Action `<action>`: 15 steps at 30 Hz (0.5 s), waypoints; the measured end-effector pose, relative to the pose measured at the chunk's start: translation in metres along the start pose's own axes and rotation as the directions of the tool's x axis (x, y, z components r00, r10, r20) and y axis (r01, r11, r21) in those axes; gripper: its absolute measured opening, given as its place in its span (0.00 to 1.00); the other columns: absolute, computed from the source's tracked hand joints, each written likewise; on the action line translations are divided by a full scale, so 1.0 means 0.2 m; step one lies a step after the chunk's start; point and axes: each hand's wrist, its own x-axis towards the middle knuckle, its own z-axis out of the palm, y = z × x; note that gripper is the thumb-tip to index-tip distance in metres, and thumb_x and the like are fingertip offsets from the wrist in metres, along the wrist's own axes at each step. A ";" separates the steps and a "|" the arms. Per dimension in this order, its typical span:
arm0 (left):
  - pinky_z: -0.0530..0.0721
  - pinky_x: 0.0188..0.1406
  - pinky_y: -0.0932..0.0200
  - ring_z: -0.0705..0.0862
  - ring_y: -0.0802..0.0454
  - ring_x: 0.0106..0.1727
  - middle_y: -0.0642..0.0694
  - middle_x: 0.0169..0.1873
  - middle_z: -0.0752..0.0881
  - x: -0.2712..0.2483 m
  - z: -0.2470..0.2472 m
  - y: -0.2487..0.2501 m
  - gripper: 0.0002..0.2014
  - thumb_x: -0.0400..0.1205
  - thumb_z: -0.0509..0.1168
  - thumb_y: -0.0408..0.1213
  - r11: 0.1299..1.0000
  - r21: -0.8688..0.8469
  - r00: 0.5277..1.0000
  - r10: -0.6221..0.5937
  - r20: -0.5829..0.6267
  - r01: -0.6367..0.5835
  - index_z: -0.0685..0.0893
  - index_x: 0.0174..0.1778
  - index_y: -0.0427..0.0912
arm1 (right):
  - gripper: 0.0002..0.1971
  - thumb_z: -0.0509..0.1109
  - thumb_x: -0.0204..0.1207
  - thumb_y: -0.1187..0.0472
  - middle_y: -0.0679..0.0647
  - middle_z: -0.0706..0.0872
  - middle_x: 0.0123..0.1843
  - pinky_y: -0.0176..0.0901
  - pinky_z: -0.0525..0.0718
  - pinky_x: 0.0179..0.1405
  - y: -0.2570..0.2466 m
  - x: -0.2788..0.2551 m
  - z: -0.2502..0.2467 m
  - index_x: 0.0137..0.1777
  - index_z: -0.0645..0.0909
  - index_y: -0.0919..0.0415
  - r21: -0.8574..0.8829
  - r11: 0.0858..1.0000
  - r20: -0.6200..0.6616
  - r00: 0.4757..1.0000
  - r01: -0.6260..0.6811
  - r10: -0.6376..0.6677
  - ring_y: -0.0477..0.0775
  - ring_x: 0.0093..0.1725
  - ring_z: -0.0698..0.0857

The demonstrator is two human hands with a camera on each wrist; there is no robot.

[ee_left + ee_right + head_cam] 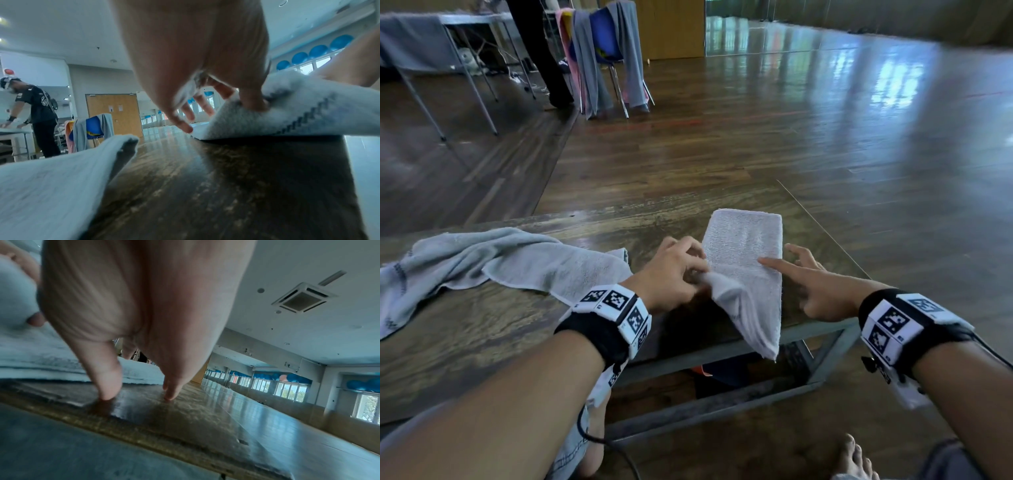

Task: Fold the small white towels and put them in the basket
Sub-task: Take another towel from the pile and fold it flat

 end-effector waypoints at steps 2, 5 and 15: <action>0.69 0.55 0.65 0.75 0.54 0.54 0.51 0.47 0.86 0.03 0.01 0.00 0.11 0.83 0.69 0.43 1.000 -0.013 0.987 0.012 -0.160 -0.015 0.90 0.44 0.39 | 0.61 0.72 0.71 0.71 0.38 0.29 0.86 0.53 0.68 0.78 -0.02 0.00 0.01 0.81 0.33 0.20 -0.019 0.999 0.010 1.000 0.026 -0.026 0.58 0.88 0.42; 0.69 0.28 0.65 0.77 0.56 0.27 0.49 0.23 0.80 0.07 0.01 0.01 0.21 0.85 0.63 0.52 0.988 -0.126 0.950 -0.118 -0.290 0.084 0.85 0.36 0.38 | 0.74 0.89 0.59 0.52 0.40 0.32 0.87 0.67 0.55 0.85 -0.05 0.02 0.01 0.82 0.26 0.27 0.014 0.995 -0.034 0.994 0.102 -0.102 0.57 0.88 0.37; 0.72 0.26 0.56 0.79 0.51 0.27 0.46 0.23 0.80 0.15 -0.03 -0.03 0.25 0.86 0.62 0.53 0.882 -0.190 0.875 -0.460 -0.151 0.431 0.79 0.27 0.39 | 0.07 0.80 0.75 0.52 0.46 0.94 0.41 0.44 0.91 0.42 -0.15 0.10 -0.05 0.45 0.89 0.55 0.545 0.815 -0.319 0.948 0.196 -0.014 0.44 0.44 0.93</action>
